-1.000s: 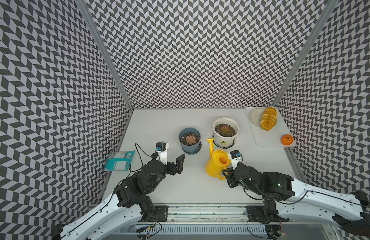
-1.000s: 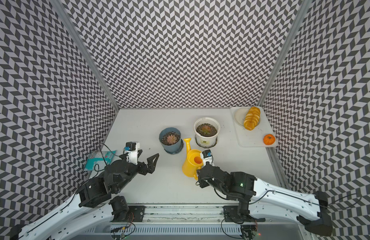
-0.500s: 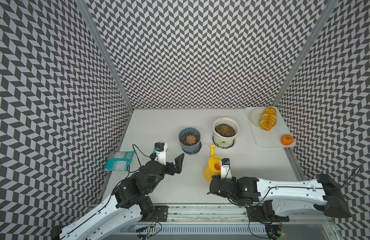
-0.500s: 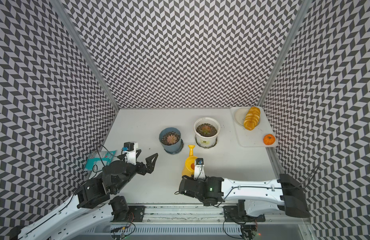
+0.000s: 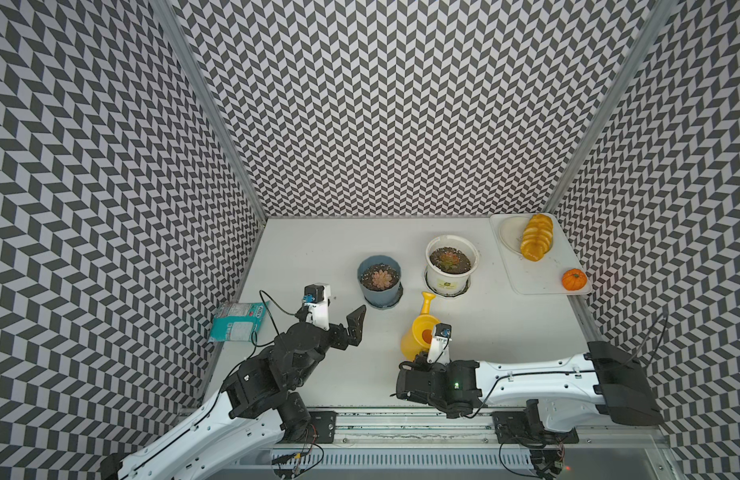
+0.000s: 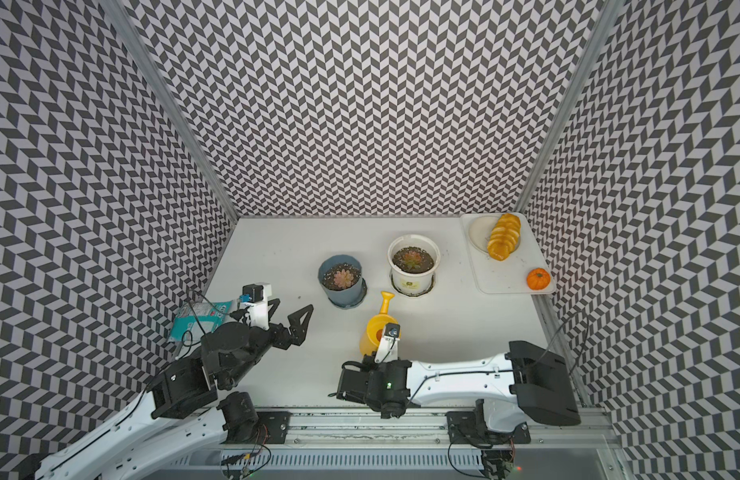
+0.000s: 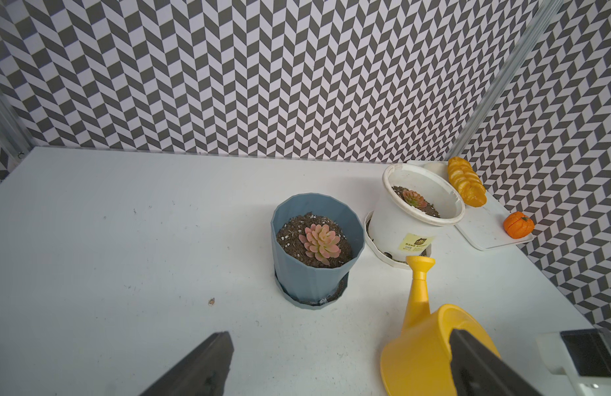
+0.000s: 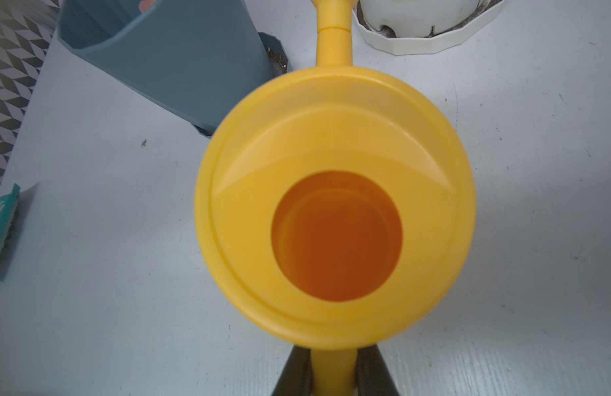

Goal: Water the succulent around the soil edge
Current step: Place the watering can at the center of the board.

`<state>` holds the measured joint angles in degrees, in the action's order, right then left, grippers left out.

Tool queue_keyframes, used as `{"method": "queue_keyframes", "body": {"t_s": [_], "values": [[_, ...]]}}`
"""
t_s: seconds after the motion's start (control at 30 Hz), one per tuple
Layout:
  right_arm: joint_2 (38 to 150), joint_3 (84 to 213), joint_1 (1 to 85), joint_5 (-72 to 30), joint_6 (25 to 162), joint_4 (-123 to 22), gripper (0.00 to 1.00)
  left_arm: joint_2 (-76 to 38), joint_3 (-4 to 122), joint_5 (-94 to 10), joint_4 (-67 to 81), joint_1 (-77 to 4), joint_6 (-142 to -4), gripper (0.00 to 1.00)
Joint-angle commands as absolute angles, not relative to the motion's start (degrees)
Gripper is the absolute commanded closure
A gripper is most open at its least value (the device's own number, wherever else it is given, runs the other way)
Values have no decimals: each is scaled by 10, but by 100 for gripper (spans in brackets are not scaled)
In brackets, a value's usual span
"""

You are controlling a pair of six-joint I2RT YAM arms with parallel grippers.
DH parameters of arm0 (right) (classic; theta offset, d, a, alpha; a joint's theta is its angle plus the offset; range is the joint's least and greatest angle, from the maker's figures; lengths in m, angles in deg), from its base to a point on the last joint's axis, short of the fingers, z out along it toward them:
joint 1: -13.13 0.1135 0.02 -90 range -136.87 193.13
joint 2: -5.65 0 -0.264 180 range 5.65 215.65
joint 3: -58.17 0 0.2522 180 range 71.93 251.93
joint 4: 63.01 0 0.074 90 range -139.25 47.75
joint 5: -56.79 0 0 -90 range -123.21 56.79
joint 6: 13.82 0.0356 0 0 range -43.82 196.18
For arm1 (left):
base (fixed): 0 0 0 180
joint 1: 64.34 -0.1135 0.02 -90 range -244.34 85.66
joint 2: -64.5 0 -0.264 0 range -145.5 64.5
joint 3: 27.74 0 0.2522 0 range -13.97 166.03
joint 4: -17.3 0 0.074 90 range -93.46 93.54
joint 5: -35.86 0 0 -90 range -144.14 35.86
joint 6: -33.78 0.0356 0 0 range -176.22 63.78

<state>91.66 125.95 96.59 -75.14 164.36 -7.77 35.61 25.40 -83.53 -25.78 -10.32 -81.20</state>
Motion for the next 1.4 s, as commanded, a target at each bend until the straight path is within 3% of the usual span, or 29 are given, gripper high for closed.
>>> {"method": "queue_keyframes", "body": {"t_s": [0.0,0.27,0.33,0.5,0.6,0.8,1.17,1.37], "values": [[951,1299,970,-766,1698,-56,100,364,259,-849,-264,-99,-815,0],[994,1331,970,-759,1707,-65,100,368,266,-844,-272,-99,-814,0],[996,1332,970,-757,1710,-70,90,370,267,-846,-274,-99,-814,0],[997,1333,970,-756,1707,-79,89,401,265,-832,-267,-99,-800,0],[992,1331,970,-755,1696,-93,69,412,264,-840,-268,-99,-800,0],[975,1332,971,-762,1667,-102,45,416,264,-838,-270,-100,-800,0],[881,1285,970,-766,1582,-145,42,415,264,-845,-270,-101,-800,0],[783,1242,974,-725,1347,-266,39,415,267,-819,-263,-101,-774,0]]}}
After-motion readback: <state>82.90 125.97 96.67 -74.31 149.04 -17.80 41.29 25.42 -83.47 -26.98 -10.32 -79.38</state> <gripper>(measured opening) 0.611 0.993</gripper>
